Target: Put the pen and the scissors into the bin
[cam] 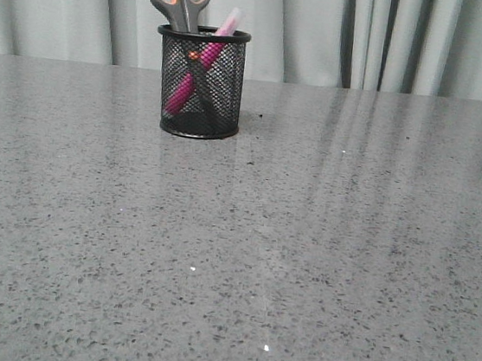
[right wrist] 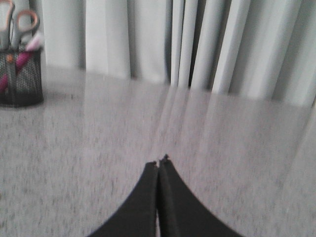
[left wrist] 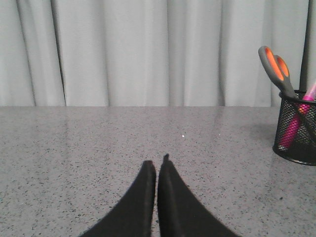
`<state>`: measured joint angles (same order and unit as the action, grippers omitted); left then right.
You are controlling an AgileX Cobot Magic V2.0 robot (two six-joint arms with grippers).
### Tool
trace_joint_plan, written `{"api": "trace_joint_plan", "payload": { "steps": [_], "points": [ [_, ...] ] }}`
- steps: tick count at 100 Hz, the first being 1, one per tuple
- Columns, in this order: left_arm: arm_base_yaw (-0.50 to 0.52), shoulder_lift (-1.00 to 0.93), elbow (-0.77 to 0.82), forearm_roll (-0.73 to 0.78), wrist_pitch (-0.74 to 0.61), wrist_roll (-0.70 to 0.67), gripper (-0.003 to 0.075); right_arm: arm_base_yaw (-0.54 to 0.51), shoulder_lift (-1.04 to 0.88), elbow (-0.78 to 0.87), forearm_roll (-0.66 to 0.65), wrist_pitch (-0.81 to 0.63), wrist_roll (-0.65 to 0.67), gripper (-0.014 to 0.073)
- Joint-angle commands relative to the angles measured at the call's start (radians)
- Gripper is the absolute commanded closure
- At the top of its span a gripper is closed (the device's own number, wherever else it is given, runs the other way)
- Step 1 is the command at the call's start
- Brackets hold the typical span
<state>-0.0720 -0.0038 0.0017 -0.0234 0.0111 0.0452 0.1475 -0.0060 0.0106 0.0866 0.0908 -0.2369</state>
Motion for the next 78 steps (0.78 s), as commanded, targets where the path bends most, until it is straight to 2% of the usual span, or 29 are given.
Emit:
{"api": "trace_joint_plan", "payload": {
  "steps": [1, 19, 78],
  "points": [
    [-0.008, -0.032, 0.045, -0.008, -0.077, -0.007, 0.0739, -0.008, -0.025, 0.014, -0.016, -0.006, 0.011, 0.0662],
    [-0.008, -0.032, 0.045, -0.008, -0.077, -0.007, 0.0739, -0.008, -0.025, 0.014, -0.032, 0.042, 0.011, 0.0662],
    [-0.008, -0.032, 0.045, -0.008, -0.077, -0.007, 0.0739, -0.008, -0.025, 0.014, -0.032, 0.038, 0.011, 0.0662]
  ]
}}
